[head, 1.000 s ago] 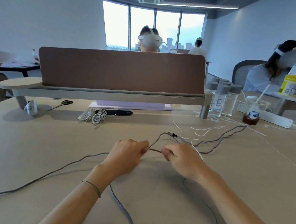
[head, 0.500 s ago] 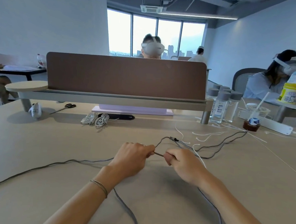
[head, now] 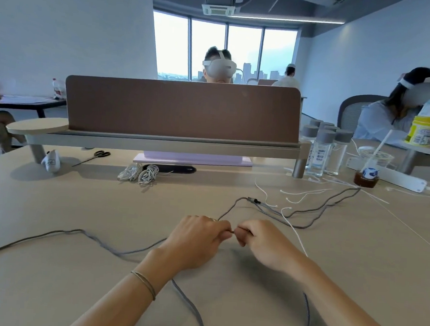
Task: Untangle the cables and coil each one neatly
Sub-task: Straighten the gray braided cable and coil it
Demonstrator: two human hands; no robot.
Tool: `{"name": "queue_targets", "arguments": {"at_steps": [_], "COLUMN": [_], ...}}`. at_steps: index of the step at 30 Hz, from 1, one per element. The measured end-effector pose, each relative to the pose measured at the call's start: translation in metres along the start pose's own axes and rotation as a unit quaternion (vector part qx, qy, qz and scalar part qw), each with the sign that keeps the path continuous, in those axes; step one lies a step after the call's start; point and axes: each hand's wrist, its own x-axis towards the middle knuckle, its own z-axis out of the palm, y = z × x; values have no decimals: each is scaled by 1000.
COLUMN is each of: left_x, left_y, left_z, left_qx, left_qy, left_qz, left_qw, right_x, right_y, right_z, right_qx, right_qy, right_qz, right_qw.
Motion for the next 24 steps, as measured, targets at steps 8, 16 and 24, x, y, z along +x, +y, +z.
{"name": "queue_targets", "arguments": {"at_steps": [8, 16, 24], "left_x": [3, -5, 5], "left_y": [-25, -19, 0], "left_z": [-12, -6, -1], "left_qx": [10, -46, -22], "left_qy": [36, 36, -1], "left_qz": [-101, -71, -39], "left_qw": [994, 996, 999], "right_x": [-2, -5, -3], "right_y": [-9, 2, -8], "right_z": [-20, -25, -18], "right_qx": [83, 114, 89], "right_qy": [-17, 4, -15], "right_qz": [5, 22, -4], "right_qw": [996, 993, 996]}}
